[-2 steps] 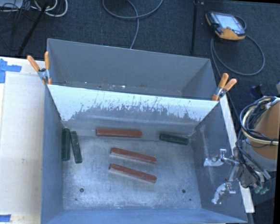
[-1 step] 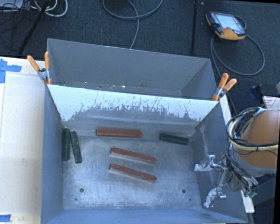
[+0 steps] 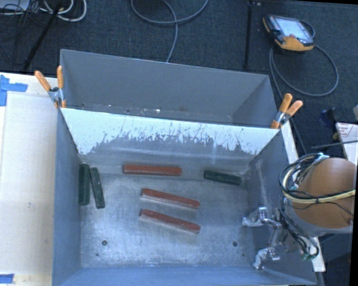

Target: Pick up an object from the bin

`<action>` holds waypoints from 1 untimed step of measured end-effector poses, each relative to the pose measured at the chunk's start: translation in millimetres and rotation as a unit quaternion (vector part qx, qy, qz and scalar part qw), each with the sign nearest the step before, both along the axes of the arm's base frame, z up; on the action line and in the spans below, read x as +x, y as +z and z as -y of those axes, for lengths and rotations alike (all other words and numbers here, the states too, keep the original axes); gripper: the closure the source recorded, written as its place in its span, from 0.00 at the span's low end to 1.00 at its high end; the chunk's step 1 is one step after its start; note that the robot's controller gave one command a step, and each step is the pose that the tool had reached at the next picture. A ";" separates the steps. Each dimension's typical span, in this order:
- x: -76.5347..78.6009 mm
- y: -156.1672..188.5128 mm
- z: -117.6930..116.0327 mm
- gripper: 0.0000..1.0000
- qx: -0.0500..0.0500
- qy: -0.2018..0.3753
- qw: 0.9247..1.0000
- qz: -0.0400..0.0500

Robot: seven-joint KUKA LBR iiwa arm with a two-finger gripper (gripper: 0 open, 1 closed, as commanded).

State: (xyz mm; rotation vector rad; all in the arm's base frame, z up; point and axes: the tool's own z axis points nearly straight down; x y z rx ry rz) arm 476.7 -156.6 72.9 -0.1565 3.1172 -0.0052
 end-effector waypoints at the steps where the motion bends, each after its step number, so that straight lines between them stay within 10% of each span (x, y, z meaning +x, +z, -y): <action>1: -4.4 6.6 -2.1 1.00 0.001 0.004 1.000 -0.010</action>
Offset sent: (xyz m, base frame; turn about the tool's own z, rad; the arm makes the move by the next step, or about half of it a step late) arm 0.0000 0.0000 0.0000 0.0000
